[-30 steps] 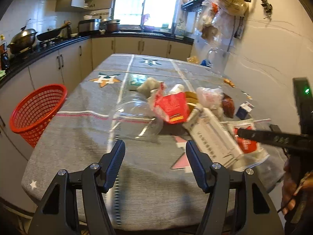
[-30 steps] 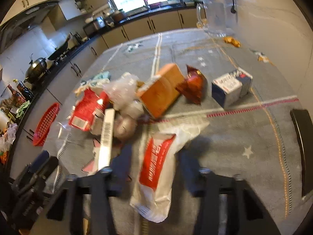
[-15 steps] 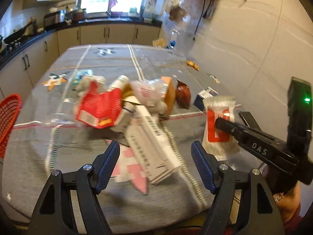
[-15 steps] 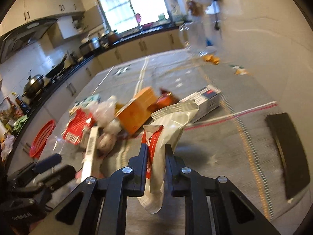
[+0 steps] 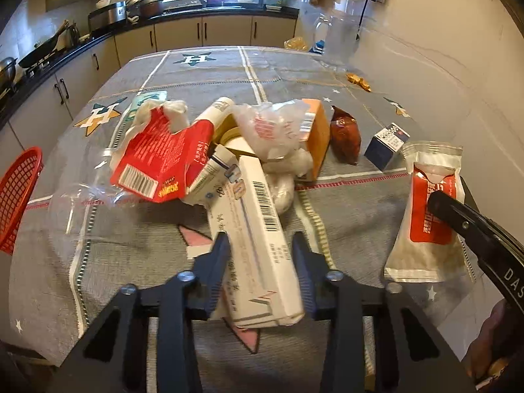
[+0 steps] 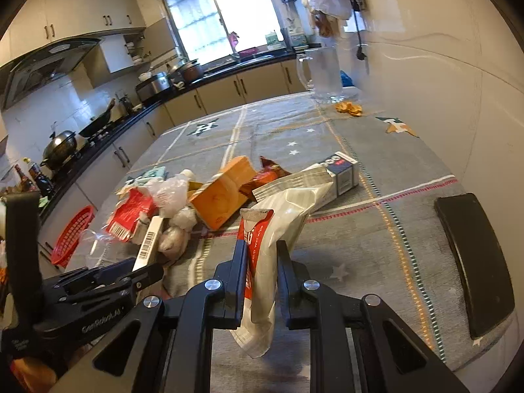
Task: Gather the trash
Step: 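Grasp the white paper bag with the right tool while the left tool grasps the white barcode box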
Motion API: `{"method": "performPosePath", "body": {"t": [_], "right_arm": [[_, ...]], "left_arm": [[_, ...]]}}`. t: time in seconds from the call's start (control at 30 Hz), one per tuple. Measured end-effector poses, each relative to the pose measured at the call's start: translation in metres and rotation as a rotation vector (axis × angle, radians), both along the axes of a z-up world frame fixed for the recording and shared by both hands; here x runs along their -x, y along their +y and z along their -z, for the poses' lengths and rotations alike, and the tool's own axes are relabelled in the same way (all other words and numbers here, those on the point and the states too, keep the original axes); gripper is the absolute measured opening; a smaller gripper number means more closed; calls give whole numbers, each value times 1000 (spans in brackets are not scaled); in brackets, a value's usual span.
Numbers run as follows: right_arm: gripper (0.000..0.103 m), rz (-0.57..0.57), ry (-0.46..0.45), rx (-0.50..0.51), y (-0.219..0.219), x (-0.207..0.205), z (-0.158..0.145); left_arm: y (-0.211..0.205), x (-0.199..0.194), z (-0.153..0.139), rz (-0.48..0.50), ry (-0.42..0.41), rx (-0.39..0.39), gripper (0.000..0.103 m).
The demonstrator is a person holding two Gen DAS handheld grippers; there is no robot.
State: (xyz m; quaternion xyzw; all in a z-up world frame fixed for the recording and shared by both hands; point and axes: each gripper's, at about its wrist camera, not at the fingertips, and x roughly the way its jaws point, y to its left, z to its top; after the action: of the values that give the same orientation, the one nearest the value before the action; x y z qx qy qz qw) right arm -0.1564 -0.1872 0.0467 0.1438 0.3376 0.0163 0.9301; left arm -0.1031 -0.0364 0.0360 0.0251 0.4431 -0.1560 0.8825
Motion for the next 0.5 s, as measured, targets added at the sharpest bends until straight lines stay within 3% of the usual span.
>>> {"method": "performPosePath", "body": {"t": [0.17, 0.5], "right_arm": [[18, -50, -12, -2, 14, 3, -2], [18, -88, -9, 13, 29, -1, -2]], "left_arm": [[8, 11, -4, 11, -56, -33, 13], [26, 9, -3, 5, -47, -13, 13]]}}
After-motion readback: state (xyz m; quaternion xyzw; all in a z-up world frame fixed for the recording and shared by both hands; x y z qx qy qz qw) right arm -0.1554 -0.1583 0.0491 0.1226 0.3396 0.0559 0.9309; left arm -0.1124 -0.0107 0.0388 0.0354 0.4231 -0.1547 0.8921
